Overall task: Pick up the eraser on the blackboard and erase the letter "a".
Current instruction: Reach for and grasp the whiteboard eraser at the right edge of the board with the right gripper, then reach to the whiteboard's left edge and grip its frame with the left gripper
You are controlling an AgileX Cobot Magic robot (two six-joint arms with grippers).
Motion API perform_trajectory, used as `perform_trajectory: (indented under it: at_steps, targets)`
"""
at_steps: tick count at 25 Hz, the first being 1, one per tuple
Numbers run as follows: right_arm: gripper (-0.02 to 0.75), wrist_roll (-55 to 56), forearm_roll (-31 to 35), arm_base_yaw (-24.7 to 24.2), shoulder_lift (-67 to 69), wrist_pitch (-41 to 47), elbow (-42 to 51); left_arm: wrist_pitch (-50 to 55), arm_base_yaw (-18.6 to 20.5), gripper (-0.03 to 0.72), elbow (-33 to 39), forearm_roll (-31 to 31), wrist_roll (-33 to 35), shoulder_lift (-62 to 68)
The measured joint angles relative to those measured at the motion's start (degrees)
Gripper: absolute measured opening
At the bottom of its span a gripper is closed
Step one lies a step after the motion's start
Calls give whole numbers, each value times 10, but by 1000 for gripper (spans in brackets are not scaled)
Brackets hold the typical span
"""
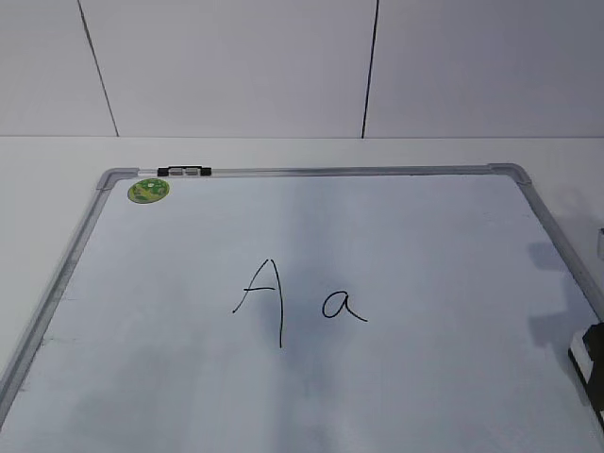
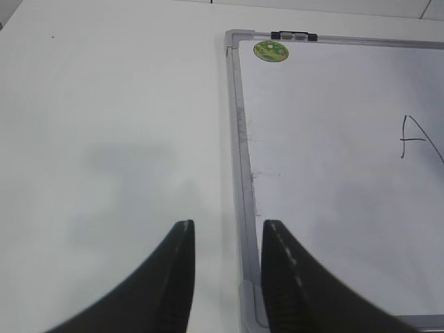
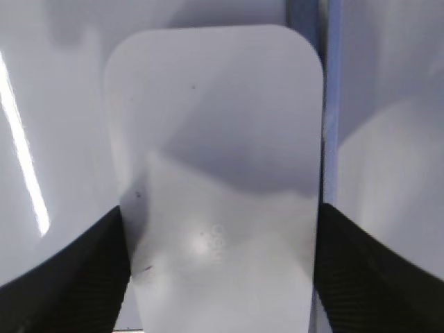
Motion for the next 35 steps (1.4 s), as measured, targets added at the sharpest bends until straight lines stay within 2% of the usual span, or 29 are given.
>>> perform_trajectory:
  at_steps: [8, 16, 35]
  targets:
    - [593, 0, 0, 0, 0, 0, 0, 0, 0, 245, 0, 0, 0, 0]
    - [540, 0, 0, 0, 0, 0, 0, 0, 0, 245, 0, 0, 0, 0]
    - [539, 0, -4, 0, 0, -1, 0, -1, 0, 245, 0, -1, 0, 0]
